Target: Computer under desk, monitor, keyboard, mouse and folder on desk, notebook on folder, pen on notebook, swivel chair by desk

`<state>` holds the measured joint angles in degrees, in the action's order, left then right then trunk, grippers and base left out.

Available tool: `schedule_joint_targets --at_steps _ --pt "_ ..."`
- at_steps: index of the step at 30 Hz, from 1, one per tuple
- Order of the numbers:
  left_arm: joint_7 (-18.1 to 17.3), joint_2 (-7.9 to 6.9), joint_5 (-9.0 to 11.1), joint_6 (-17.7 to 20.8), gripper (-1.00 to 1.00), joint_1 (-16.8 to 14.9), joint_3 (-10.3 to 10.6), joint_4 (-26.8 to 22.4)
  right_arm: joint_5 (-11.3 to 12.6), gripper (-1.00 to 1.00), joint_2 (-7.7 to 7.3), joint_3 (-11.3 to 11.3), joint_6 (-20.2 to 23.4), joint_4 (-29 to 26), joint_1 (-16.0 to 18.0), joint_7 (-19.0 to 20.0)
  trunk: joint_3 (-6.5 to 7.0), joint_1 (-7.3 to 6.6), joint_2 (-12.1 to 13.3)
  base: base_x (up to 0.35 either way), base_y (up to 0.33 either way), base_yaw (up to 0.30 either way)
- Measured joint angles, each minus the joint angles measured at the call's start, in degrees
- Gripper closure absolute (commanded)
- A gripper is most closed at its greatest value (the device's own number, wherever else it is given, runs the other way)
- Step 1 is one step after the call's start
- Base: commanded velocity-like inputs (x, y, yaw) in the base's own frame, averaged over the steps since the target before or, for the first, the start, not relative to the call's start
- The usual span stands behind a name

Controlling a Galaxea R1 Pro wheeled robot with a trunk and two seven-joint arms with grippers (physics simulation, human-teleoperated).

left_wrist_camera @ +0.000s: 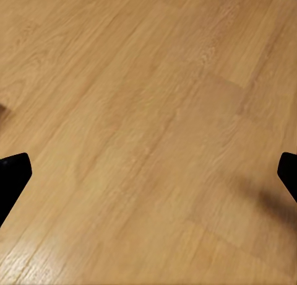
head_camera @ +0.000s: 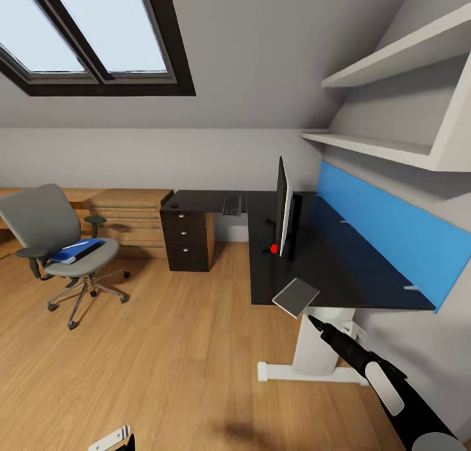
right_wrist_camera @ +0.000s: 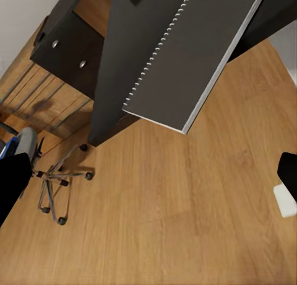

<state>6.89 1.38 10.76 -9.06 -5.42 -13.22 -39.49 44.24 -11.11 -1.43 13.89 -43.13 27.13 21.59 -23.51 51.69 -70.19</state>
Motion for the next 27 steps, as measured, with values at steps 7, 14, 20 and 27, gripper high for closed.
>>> schedule_joint_targets --at_steps 7,14,20,27 --pt "0.0 -0.08 0.0 -0.9 -1.0 0.0 0.0 2.7 0.1 -1.0 -0.02 -0.1 -1.0 0.1 0.0 0.0 -1.26 1.54 -2.8 0.0 0.0 0.0" --pt "0.1 -0.04 0.0 -5.4 -1.0 0.0 0.1 5.3 0.2 -1.0 0.08 -0.2 -1.0 0.1 0.0 -0.4 -2.52 3.08 -5.6 0.0 0.0 0.0" --pt "0.1 -0.01 0.0 -7.7 -1.0 0.0 0.1 6.9 1.1 -1.0 0.1 -2.1 -0.5 0.2 0.0 -0.4 -3.59 4.39 -8.0 0.0 0.0 0.0" --pt "0.1 -0.01 0.1 -8.0 -1.0 0.0 0.2 7.6 5.5 -1.0 0.1 -5.4 3.5 1.7 0.0 -0.3 -4.85 5.93 -10.8 0.0 0.0 0.0"
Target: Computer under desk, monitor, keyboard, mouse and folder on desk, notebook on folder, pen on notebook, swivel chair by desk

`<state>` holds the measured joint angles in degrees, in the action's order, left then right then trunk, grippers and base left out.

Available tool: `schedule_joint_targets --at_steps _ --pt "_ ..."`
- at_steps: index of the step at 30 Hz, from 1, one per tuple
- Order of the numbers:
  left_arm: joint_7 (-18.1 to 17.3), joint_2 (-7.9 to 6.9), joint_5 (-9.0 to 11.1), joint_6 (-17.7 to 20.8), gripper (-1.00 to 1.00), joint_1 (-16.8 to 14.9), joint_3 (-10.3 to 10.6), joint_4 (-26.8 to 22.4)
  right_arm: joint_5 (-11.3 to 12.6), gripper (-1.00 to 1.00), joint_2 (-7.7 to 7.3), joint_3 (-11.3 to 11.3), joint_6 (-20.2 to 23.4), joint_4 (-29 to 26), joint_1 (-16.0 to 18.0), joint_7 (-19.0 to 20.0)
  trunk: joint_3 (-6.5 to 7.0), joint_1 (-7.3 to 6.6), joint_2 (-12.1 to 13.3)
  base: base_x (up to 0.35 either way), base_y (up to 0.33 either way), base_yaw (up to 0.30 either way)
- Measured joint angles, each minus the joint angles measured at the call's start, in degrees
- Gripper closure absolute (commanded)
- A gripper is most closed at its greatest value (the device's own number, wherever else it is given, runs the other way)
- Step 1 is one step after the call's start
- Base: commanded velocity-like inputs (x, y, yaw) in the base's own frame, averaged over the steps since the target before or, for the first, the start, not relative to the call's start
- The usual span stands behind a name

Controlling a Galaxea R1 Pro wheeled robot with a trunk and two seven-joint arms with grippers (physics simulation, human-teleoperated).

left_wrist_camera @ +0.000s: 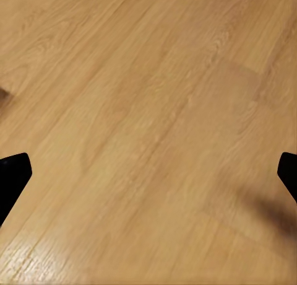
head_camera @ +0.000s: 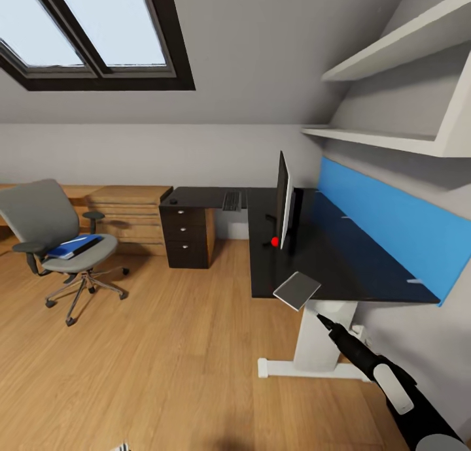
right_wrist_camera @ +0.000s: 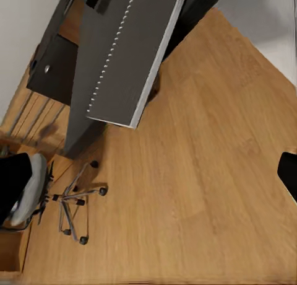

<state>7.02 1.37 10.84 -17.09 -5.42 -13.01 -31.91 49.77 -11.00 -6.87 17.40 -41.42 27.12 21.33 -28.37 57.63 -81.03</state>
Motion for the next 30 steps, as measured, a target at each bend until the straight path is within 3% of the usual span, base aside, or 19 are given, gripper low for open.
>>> schedule_joint_targets --at_steps 3,9,20,30 --pt "0.0 0.0 0.0 -0.1 -1.0 0.0 0.1 0.9 2.6 -1.0 -0.03 -1.0 2.1 1.3 0.0 0.1 -0.54 0.66 -1.2 0.0 0.0 0.0" --pt "0.0 0.01 -0.1 -0.2 -1.0 0.0 0.2 1.5 4.8 -1.0 -0.07 -1.7 3.3 2.2 0.0 0.1 -1.62 1.98 -3.6 0.0 0.0 0.0" --pt "0.0 -0.01 -0.1 -0.2 -1.0 0.0 0.1 1.7 5.9 -1.0 0.0 -1.9 4.0 2.5 0.0 0.1 -3.59 4.39 -8.0 0.0 0.0 0.0" --pt "-0.1 0.0 -0.1 -0.3 -1.0 0.0 0.1 1.8 6.0 -1.0 0.19 -1.8 4.0 2.4 0.0 0.2 -3.6 4.4 -8.0 0.0 0.0 0.0"
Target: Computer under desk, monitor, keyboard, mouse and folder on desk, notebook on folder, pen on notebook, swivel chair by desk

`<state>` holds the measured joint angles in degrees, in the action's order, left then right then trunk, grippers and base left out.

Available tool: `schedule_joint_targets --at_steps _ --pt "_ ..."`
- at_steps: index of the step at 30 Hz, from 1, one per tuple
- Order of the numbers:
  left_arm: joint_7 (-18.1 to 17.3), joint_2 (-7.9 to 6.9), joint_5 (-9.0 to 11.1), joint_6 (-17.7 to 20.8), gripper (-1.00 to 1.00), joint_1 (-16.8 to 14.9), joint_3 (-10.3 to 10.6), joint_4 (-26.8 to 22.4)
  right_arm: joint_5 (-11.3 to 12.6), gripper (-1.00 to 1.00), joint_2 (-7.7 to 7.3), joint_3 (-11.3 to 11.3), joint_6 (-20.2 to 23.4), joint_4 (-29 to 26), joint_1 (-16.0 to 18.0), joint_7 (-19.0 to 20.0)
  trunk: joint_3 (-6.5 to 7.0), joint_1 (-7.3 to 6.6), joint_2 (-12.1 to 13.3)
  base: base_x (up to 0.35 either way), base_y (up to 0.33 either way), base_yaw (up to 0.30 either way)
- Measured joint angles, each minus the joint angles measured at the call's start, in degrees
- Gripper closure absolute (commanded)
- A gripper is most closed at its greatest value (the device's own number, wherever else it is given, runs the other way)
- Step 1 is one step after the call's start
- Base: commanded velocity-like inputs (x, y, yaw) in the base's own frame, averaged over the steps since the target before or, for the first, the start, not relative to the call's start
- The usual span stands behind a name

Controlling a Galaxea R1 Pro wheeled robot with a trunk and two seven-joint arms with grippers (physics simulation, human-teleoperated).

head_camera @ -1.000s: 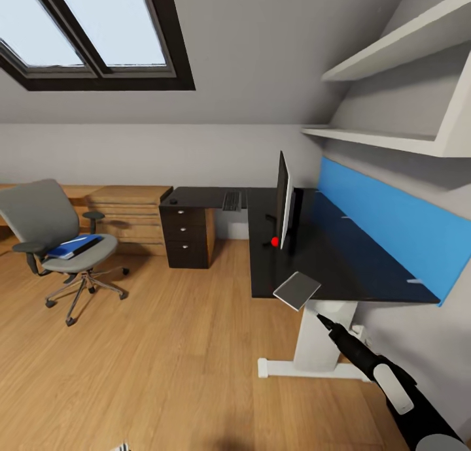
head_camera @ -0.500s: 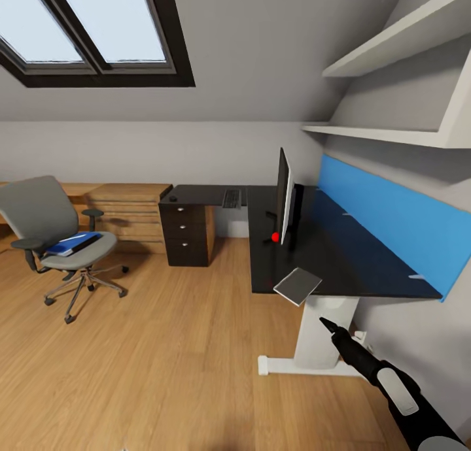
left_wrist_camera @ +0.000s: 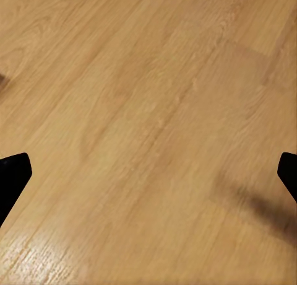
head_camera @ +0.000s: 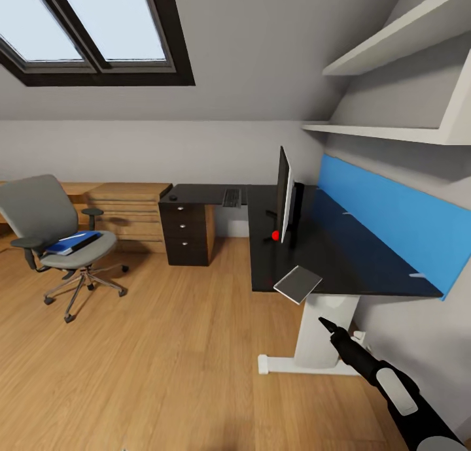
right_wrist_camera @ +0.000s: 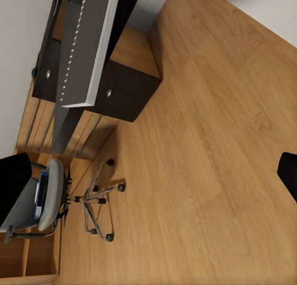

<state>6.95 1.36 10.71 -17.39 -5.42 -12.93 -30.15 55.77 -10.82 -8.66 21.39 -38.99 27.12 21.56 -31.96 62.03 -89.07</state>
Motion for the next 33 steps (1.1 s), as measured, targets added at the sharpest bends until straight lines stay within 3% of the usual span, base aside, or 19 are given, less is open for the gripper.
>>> schedule_joint_targets --at_steps 8,21,33 --pt "0.0 -0.06 0.0 0.0 -1.0 0.0 -0.1 0.0 0.0 -1.0 0.23 0.1 -0.1 0.0 0.0 0.2 0.0 -0.02 0.0 0.075 0.024 0.0" --pt "0.0 -0.08 0.0 0.0 -1.0 0.0 -0.1 0.0 0.0 -1.0 0.26 0.1 -0.1 0.0 0.0 0.2 0.0 -0.02 0.0 0.244 0.114 0.0" --pt "0.0 -0.08 0.0 0.0 -1.0 0.0 0.0 0.0 -0.1 -1.0 0.33 0.2 -0.2 0.0 0.0 0.2 0.0 0.0 0.0 0.039 0.017 0.0"
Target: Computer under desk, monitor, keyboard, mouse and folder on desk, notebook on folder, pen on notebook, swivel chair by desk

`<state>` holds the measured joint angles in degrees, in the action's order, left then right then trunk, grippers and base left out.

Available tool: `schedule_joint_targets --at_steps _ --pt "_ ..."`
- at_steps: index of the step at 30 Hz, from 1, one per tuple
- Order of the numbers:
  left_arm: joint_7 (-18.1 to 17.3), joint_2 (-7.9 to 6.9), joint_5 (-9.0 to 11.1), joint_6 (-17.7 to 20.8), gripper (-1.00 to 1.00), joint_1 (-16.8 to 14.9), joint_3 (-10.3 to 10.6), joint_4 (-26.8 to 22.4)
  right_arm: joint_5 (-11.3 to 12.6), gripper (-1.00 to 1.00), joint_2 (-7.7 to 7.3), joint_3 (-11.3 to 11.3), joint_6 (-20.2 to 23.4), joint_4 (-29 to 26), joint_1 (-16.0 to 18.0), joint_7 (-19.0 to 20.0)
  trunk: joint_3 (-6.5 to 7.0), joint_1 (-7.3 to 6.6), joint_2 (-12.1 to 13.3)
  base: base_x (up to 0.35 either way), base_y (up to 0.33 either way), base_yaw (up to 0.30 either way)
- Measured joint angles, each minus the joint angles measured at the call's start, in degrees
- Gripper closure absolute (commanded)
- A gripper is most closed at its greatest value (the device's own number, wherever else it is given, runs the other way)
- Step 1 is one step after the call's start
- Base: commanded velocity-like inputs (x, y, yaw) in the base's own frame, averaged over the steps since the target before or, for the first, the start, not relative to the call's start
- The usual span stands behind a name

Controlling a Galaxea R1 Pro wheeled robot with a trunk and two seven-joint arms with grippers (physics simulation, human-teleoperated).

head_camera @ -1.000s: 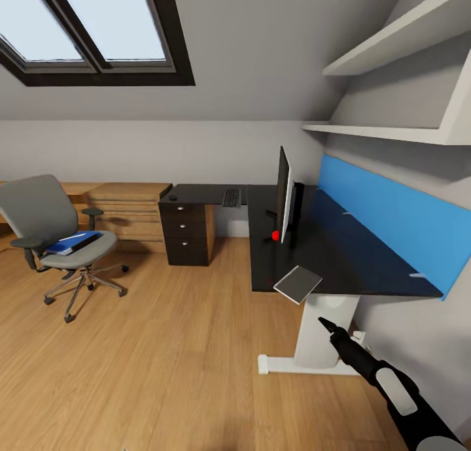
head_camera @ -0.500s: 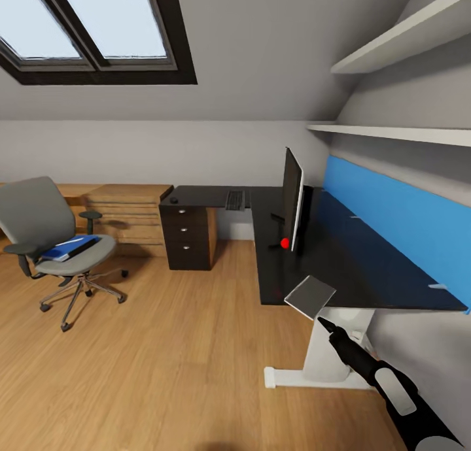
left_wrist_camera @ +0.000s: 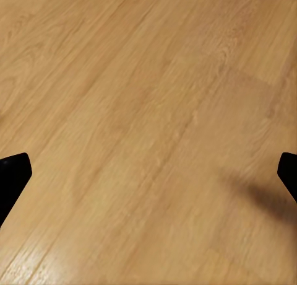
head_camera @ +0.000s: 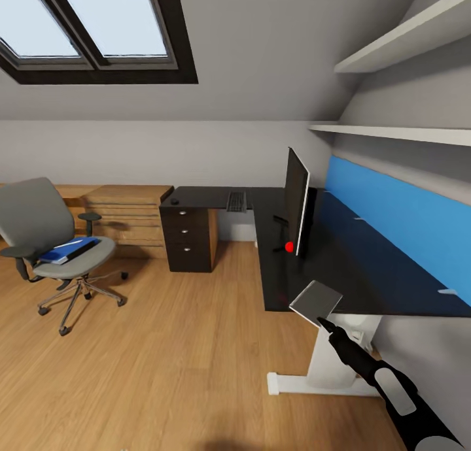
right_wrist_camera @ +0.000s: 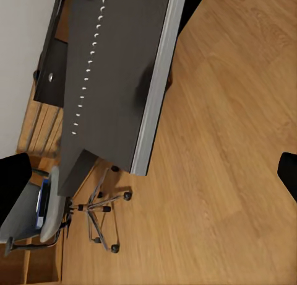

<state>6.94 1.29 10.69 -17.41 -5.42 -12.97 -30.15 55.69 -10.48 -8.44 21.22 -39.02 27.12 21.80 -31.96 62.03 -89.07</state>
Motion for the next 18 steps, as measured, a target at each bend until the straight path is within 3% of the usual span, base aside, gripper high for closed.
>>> schedule_joint_targets --at_steps 9,18 --pt "0.0 0.0 0.0 0.0 -1.0 0.0 0.0 0.0 0.0 -1.0 0.01 0.0 0.0 0.0 0.0 0.0 1.25 -1.53 2.8 0.003 0.001 0.0" --pt "0.0 -0.03 0.0 0.0 -1.0 0.0 0.0 0.0 0.0 -1.0 0.0 -0.1 0.0 0.0 0.0 0.0 1.26 -1.54 2.8 0.0 0.0 0.0"
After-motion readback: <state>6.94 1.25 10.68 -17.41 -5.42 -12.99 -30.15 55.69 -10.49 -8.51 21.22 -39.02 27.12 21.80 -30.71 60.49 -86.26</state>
